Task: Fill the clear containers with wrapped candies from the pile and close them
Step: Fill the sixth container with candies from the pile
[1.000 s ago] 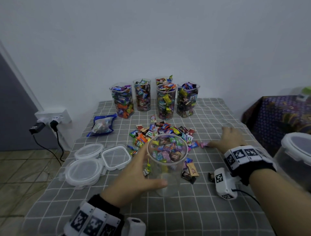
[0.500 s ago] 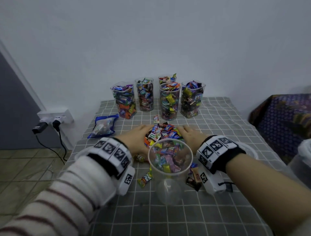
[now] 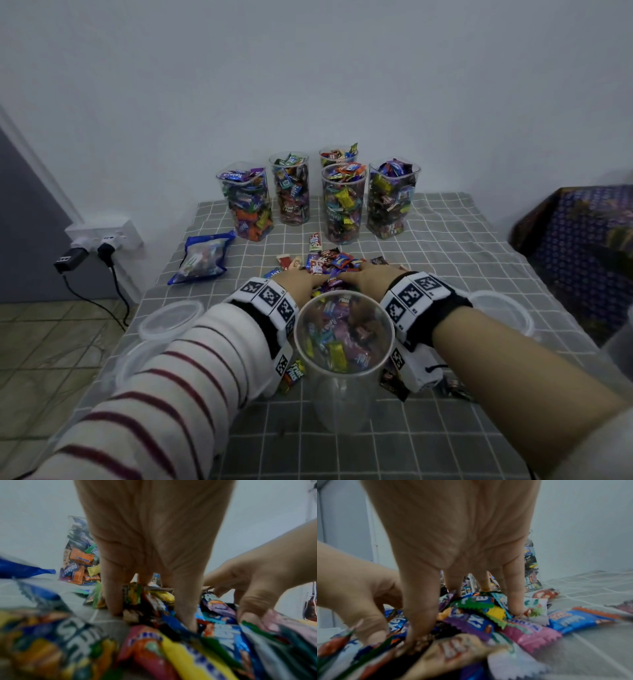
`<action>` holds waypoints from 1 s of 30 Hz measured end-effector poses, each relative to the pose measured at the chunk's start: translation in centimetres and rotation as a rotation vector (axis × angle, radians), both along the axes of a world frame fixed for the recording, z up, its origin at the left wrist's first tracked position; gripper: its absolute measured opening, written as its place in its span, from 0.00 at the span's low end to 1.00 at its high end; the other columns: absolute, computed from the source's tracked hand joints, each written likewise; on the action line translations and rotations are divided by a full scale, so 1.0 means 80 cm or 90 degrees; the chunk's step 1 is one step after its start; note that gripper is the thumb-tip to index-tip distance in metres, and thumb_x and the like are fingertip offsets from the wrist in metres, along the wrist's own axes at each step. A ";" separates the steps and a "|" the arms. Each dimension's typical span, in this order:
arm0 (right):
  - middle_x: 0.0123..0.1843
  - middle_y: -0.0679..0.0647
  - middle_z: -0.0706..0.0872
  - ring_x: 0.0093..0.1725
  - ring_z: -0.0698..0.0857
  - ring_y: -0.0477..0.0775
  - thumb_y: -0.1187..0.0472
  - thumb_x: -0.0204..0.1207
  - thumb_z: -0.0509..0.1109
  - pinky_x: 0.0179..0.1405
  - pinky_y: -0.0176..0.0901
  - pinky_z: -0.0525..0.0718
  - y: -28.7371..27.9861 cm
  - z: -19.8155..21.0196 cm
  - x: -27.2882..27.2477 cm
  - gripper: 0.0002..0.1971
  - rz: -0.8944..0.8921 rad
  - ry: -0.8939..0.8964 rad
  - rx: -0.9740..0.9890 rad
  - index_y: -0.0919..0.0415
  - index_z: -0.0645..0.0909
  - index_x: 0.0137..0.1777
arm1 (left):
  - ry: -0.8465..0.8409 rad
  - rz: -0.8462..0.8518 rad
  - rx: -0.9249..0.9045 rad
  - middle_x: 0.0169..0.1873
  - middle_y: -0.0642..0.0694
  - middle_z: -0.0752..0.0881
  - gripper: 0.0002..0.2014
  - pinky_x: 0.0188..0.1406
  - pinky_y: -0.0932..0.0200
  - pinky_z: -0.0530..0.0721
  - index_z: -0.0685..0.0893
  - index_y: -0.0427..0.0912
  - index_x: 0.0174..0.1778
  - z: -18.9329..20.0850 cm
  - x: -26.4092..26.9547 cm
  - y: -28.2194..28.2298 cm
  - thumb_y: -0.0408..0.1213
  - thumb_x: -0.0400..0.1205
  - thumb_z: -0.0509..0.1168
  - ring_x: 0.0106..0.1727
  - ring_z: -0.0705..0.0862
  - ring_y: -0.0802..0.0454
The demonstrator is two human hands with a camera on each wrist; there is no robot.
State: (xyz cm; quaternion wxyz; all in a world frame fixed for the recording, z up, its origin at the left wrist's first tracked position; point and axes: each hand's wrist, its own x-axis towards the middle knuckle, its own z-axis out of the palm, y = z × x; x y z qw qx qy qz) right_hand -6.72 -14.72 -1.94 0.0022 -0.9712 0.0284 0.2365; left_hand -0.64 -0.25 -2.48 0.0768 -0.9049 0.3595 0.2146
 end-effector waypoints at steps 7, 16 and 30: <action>0.62 0.61 0.81 0.65 0.78 0.63 0.50 0.80 0.64 0.58 0.49 0.76 0.006 0.007 -0.011 0.20 0.022 -0.072 0.035 0.56 0.76 0.69 | -0.090 0.036 -0.077 0.61 0.40 0.82 0.19 0.48 0.55 0.75 0.79 0.54 0.69 -0.008 -0.009 0.003 0.45 0.82 0.64 0.63 0.80 0.41; 0.60 0.57 0.83 0.59 0.81 0.60 0.65 0.79 0.61 0.55 0.46 0.80 -0.003 0.016 -0.020 0.12 -0.050 -0.146 0.078 0.55 0.82 0.57 | -0.131 0.135 -0.208 0.56 0.39 0.85 0.14 0.56 0.51 0.80 0.85 0.44 0.62 0.003 -0.015 0.013 0.37 0.82 0.62 0.60 0.81 0.40; 0.44 0.48 0.81 0.46 0.78 0.47 0.70 0.76 0.66 0.45 0.36 0.76 -0.012 0.064 -0.066 0.08 -0.094 -0.407 0.334 0.57 0.84 0.45 | -0.033 0.259 -0.689 0.39 0.46 0.88 0.05 0.53 0.50 0.85 0.89 0.43 0.47 0.065 -0.049 0.041 0.38 0.78 0.71 0.46 0.86 0.47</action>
